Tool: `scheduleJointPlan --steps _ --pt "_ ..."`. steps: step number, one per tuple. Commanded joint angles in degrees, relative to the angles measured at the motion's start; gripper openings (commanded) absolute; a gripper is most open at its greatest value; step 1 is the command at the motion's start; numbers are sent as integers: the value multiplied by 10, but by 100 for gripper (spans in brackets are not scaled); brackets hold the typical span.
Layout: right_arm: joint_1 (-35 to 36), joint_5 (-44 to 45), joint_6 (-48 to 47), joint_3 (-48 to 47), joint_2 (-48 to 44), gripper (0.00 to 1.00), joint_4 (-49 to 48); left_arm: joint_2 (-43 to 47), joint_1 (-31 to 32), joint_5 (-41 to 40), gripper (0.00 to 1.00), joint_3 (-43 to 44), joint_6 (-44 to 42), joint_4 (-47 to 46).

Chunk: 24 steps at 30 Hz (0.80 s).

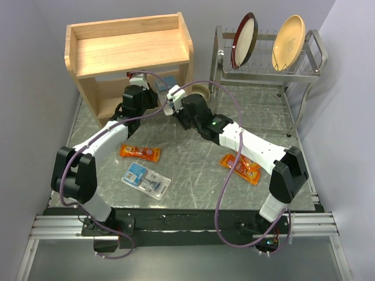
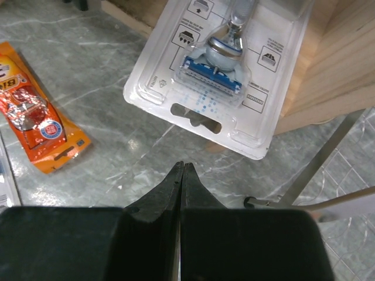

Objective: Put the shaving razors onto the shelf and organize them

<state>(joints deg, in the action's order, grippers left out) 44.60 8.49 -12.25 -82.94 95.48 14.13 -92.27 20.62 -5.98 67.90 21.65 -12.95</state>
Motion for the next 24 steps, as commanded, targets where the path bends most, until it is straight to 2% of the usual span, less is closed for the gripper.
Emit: scheduleJointPlan --steps 1,9,11,12,14,17,20,23,24 --pt "-3 -9 14 -45 12 0 -14 -28 3 30 15 36 -31 -23" --pt "-3 9 10 -49 17 0 -30 -68 17 27 15 84 -30 -18" --pt "-3 12 10 -53 23 0 -31 -68 20 17 20 88 -28 -14" --pt "-3 10 10 -55 25 0 -31 -62 20 12 29 89 -29 -9" --pt "-3 7 13 -64 33 0 -29 -46 20 -10 33 81 -34 8" --pt "-3 7 16 -72 41 0 -31 21 20 -33 35 32 -40 29" --pt "-3 15 19 -86 53 0 -34 109 20 -21 41 -26 -34 77" --pt "-3 22 16 -105 67 0 -38 208 19 -11 53 -78 -16 155" --pt "-4 21 14 -116 72 0 -38 225 14 -7 62 -88 -10 175"
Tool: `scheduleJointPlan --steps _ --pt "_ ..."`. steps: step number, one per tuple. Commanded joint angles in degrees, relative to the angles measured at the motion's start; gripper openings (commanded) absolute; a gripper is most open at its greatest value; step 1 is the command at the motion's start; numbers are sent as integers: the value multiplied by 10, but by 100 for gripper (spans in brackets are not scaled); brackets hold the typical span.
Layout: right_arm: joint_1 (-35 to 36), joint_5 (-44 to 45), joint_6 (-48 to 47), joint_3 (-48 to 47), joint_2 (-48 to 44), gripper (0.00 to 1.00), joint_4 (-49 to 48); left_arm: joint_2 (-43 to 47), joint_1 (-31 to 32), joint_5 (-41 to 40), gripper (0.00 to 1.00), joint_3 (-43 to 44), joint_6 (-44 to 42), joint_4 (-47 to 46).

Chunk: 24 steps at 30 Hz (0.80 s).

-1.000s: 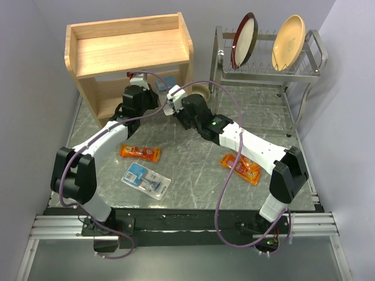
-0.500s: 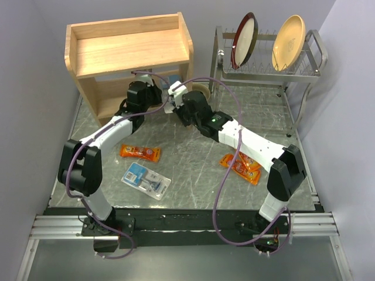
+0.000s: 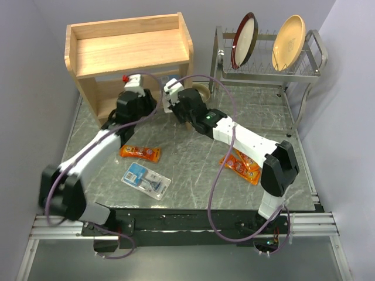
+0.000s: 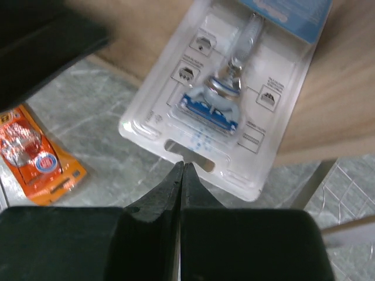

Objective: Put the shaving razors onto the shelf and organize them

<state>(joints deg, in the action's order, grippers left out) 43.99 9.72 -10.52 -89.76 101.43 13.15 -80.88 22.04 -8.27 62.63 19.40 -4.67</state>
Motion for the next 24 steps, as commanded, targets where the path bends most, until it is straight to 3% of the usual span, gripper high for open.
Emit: scheduleJointPlan --steps 1,9,22,24 --pt "3 7 -7 -54 23 0 -28 127 -3 26 64 -59 16 111" --pt "2 29 -22 -99 61 0 -32 199 -17 40 80 -114 -22 169" --pt "3 66 -55 -124 112 0 -73 231 -43 70 85 -138 -2 192" --pt "3 65 -57 -140 125 0 -73 231 -52 73 91 -139 9 198"
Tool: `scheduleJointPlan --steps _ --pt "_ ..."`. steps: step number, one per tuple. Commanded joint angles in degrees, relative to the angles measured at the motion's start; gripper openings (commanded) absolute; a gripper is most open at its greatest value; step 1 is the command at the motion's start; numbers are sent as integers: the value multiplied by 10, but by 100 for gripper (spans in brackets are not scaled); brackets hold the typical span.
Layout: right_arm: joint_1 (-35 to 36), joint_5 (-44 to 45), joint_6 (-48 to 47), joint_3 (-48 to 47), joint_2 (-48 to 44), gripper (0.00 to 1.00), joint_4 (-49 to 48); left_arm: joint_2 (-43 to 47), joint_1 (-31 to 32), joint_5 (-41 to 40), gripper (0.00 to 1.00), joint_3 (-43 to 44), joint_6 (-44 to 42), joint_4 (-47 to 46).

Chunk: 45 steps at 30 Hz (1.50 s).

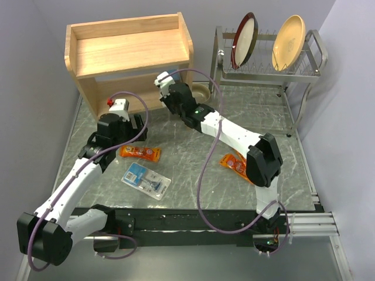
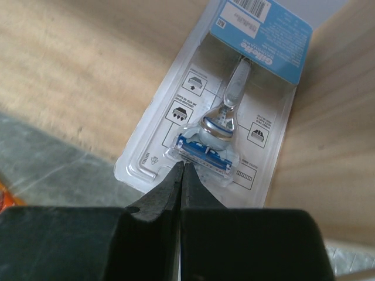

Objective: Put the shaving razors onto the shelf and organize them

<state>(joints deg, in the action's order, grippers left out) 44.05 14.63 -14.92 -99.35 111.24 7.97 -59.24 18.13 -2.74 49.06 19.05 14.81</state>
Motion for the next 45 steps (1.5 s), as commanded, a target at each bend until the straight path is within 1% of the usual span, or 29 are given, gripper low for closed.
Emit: scheduleJointPlan --steps 1,2,5,7,8,9,11,12,13,14,16,17,19,20,22,23,24,27,28,32,36,38,40,41,42,45 --pt "3 18 -14 -50 28 0 -20 14 -17 22 92 -1 17 7" --pt "3 18 -14 -53 28 0 -19 10 -20 22 95 1 14 15" --pt "3 20 -12 -49 1 0 -16 11 -22 22 97 4 -2 34" --pt "6 7 -8 -36 -44 1 -13 13 -22 35 98 3 -18 57" --pt "6 -4 -8 -17 -63 9 -7 16 -22 37 98 3 -24 68" --pt "8 -17 -6 -7 -97 30 2 18 -22 35 98 6 -31 92" --pt "9 -71 5 38 -132 45 27 31 -26 29 99 3 -44 108" --pt "9 -99 10 56 -162 55 38 39 -35 29 99 -1 -44 115" --pt "10 -135 18 77 -175 57 47 46 -43 29 99 -5 -42 120" --pt "12 -205 19 124 -188 58 58 66 -51 29 99 -9 -41 120" --pt "25 -283 6 170 -211 59 64 86 -75 6 99 -19 -30 123" --pt "31 -342 1 200 -215 59 77 105 -90 6 99 -21 -24 127" --pt "53 -361 1 216 -208 61 83 126 -106 -2 98 -12 -3 150" --pt "59 -364 0 212 -200 61 92 133 -134 7 98 -10 4 152" --pt "73 -357 -15 197 -167 60 106 161 -166 19 97 -8 23 152" --pt "89 -360 -24 185 -147 60 121 170 -197 22 97 -8 30 152" --pt "97 -380 -29 182 -139 61 126 181 -208 23 97 -6 41 153" --pt "117 -400 -5 174 -111 61 128 220 -244 46 97 -4 59 165" --pt "123 -402 -2 169 -104 61 132 237 -251 47 98 -2 65 168" --pt "149 -413 4 174 -77 61 138 262 -291 39 99 14 87 184" --pt "174 -393 43 192 -55 60 117 281 -323 69 99 10 127 173" --pt "182 -379 46 197 -48 60 101 295 -340 79 99 7 142 172" --pt "191 -364 63 194 -40 60 83 309 -345 83 99 3 146 171" --pt "194 -329 72 188 -25 60 82 315 -347 82 99 -2 149 170" --pt "197 -316 90 180 -15 60 82 320 -348 79 98 -5 149 171" --pt "205 -282 103 160 14 59 74 330 -348 71 99 -9 147 176"
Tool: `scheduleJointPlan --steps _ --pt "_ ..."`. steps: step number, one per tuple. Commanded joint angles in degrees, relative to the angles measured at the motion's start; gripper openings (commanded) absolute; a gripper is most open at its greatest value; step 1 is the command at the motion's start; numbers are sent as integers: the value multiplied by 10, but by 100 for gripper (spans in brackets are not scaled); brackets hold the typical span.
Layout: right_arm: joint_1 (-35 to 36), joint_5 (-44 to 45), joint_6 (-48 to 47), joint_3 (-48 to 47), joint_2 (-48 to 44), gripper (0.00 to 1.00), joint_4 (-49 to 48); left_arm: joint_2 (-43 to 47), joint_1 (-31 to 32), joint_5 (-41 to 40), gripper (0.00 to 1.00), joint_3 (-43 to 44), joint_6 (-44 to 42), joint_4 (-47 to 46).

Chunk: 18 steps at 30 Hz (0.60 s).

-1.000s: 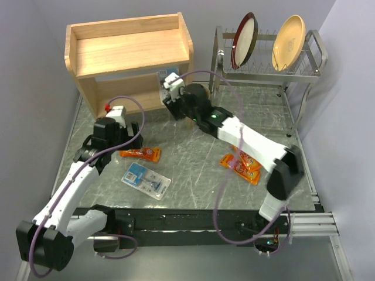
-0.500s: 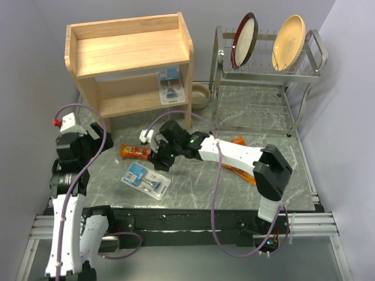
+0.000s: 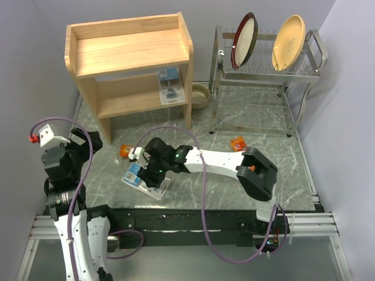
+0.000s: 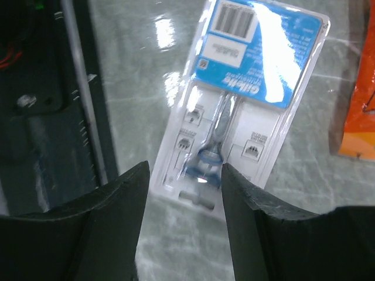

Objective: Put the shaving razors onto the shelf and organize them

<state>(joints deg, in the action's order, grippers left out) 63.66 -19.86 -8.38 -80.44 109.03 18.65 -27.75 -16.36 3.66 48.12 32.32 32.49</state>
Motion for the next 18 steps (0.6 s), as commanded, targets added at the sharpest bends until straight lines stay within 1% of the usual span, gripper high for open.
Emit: scheduleJointPlan --steps 1,4,7,10,13,14,17,18 --pt "16 70 38 -37 43 59 -36 17 -4 6 99 -1 14 3" --pt "24 104 46 -53 72 59 -42 17 -4 6 99 0 13 8" --pt "25 126 74 -59 96 56 -55 18 -4 6 99 5 10 12" --pt "26 124 75 -61 114 52 -55 17 -5 0 99 7 6 13" --pt "28 140 61 -64 123 38 -53 16 -6 -1 99 12 3 13" --pt "27 144 57 -64 123 21 -53 14 -6 0 99 14 3 13" --pt "26 154 49 -69 95 0 -42 8 -7 3 99 18 4 10" --pt "24 151 50 -71 83 0 -36 6 -7 4 99 20 4 10"
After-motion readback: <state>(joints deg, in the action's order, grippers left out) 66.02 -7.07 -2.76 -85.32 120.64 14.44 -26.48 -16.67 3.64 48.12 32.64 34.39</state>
